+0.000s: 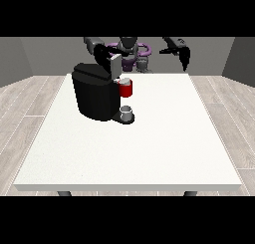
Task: Insert the coffee pod into the coffee machine and close the lid
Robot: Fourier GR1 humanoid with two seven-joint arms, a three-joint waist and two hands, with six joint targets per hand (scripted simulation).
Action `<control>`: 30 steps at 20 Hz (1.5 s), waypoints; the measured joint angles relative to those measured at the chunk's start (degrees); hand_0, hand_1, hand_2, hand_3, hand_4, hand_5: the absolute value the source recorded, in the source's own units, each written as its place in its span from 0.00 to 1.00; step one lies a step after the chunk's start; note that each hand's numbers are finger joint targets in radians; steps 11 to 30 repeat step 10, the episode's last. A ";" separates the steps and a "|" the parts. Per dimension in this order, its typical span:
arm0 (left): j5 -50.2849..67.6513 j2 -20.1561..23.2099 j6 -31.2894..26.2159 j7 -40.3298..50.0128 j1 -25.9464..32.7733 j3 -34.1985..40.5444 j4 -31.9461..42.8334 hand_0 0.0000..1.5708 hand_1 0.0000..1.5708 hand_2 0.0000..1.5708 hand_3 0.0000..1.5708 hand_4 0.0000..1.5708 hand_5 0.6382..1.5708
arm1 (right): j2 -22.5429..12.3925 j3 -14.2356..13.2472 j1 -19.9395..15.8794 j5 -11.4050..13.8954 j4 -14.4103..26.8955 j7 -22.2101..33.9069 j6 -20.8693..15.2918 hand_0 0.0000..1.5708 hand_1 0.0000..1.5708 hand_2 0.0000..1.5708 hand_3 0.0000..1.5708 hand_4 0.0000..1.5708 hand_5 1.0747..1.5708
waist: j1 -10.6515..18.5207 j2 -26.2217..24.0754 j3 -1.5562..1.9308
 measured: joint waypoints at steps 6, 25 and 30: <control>-0.12 -0.98 0.11 -0.98 1.36 -0.78 -0.31 0.00 0.00 0.00 0.00 0.16 1.00 | 4.22 3.08 3.43 -1.92 -3.01 -3.77 2.45 0.00 0.00 0.00 0.00 0.17 1.00 | -0.33 -3.10 -0.23; -0.57 -1.92 1.29 -3.83 5.29 -0.41 1.02 0.00 0.00 0.00 0.00 0.12 1.00 | 7.05 7.81 11.08 -4.02 -6.93 -8.42 3.34 0.00 0.00 0.00 0.00 0.10 1.00 | -3.57 -6.86 -0.62; -0.57 -1.92 1.29 -3.83 5.29 -0.41 1.02 0.00 0.00 0.00 0.00 0.12 1.00 | 7.05 7.81 11.08 -4.02 -6.93 -8.42 3.34 0.00 0.00 0.00 0.00 0.10 1.00 | -3.57 -6.86 -0.62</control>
